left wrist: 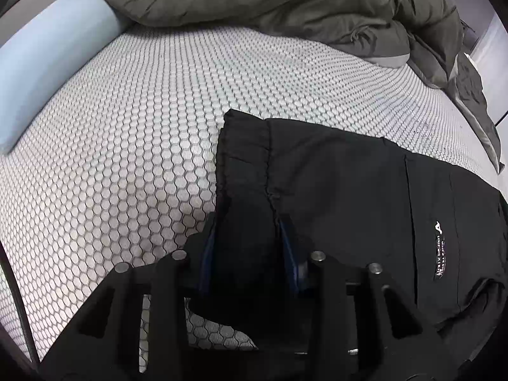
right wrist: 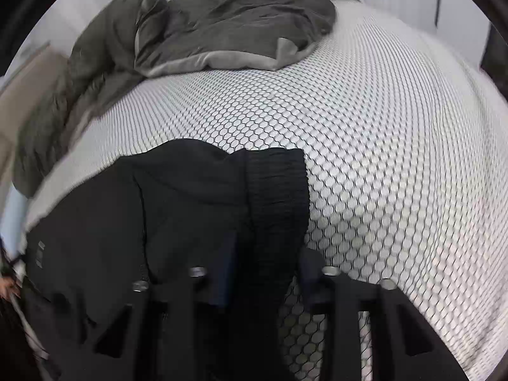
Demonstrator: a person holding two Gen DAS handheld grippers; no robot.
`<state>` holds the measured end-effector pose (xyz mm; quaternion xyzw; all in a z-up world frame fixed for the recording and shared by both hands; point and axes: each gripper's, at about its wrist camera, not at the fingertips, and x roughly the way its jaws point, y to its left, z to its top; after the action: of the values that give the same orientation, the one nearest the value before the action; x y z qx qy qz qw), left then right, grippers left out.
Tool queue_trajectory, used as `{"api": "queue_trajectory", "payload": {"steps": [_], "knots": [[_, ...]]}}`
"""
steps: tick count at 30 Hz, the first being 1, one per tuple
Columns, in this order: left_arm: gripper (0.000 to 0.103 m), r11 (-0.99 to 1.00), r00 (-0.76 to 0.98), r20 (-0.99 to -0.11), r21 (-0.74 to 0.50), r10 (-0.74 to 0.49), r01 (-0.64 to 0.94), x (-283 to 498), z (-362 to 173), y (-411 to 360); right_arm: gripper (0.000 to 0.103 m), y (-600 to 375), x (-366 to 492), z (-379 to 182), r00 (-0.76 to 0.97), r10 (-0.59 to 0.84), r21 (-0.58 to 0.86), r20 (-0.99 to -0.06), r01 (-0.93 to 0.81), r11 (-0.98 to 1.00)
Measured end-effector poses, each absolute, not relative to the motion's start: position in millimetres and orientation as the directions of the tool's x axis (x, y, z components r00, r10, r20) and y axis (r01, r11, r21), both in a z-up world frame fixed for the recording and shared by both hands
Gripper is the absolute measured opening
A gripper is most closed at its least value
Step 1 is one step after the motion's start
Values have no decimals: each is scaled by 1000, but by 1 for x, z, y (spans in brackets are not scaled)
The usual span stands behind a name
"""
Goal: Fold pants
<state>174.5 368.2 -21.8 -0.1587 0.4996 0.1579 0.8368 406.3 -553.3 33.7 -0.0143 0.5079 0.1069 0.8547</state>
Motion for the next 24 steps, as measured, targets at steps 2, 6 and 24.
{"api": "queue_trajectory", "payload": {"steps": [2,6,24], "knots": [[30,902,475,-871,-100,125,-421,174,-15,372,9,-540,403,50,524,153,27,-838,-239,971],[29,882,501,-851,-107,158,-459,188,-4,386,6,-526,409,71,599,121,-47,-792,-258,965],[88,801,650,-732,-258,202,-540,30,73,366,96,-583,243,100,697,207,174,-687,-120,977]]}}
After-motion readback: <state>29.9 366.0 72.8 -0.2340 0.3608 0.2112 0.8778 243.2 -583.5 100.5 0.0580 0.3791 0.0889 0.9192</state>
